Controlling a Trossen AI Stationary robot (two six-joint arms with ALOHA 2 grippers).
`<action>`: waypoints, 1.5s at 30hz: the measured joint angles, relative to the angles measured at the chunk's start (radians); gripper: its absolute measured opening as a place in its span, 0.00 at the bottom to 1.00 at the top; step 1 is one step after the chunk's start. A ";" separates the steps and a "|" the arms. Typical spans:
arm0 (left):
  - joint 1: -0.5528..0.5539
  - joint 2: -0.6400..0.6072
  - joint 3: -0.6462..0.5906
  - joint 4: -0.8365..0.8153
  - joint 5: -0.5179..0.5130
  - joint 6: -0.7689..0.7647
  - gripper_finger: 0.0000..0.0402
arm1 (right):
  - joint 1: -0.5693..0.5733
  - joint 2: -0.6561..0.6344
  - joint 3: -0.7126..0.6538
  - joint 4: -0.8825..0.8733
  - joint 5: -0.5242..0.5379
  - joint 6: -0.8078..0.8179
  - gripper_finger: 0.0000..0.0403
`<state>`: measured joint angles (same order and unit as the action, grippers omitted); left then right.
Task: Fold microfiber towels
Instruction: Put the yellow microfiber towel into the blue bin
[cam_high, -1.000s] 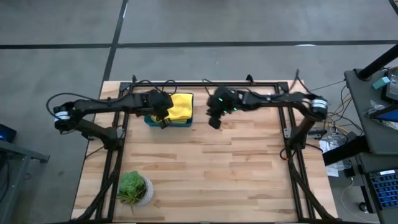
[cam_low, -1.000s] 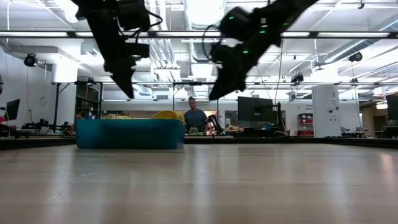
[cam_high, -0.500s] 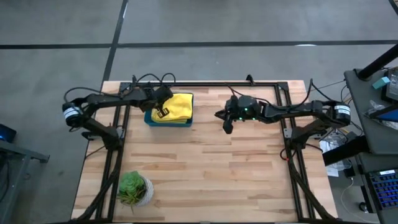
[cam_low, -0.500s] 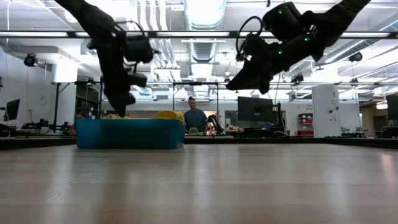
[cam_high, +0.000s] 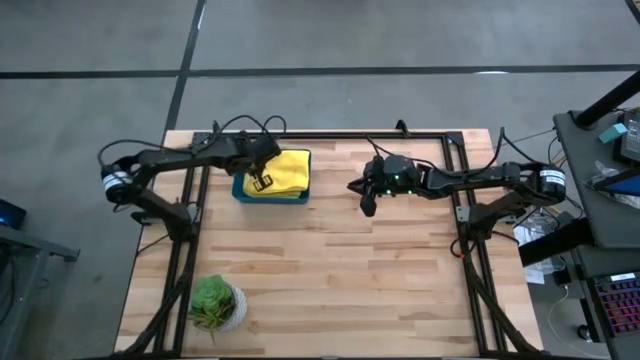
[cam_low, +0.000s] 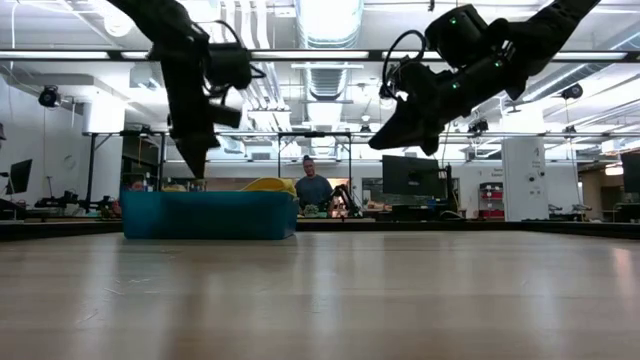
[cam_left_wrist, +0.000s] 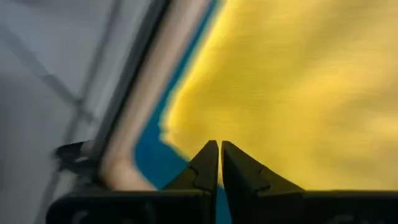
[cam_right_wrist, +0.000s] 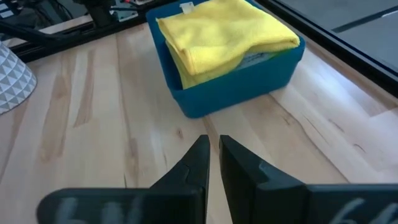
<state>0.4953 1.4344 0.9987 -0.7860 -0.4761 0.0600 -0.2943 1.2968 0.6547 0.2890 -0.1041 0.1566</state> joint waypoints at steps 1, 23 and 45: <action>-0.004 -0.014 0.001 -0.009 0.053 0.000 0.02 | 0.000 0.000 -0.001 0.000 0.000 0.000 0.07; -0.020 -0.041 -0.053 0.059 0.260 -0.072 0.02 | 0.000 0.057 -0.043 0.034 0.001 -0.039 0.07; -0.209 0.105 -0.129 0.611 0.297 -0.241 0.02 | 0.002 0.040 -0.165 0.158 -0.009 -0.026 0.07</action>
<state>0.2859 1.5398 0.8700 -0.1753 -0.1788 -0.1814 -0.2924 1.3373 0.4895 0.4469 -0.1131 0.1303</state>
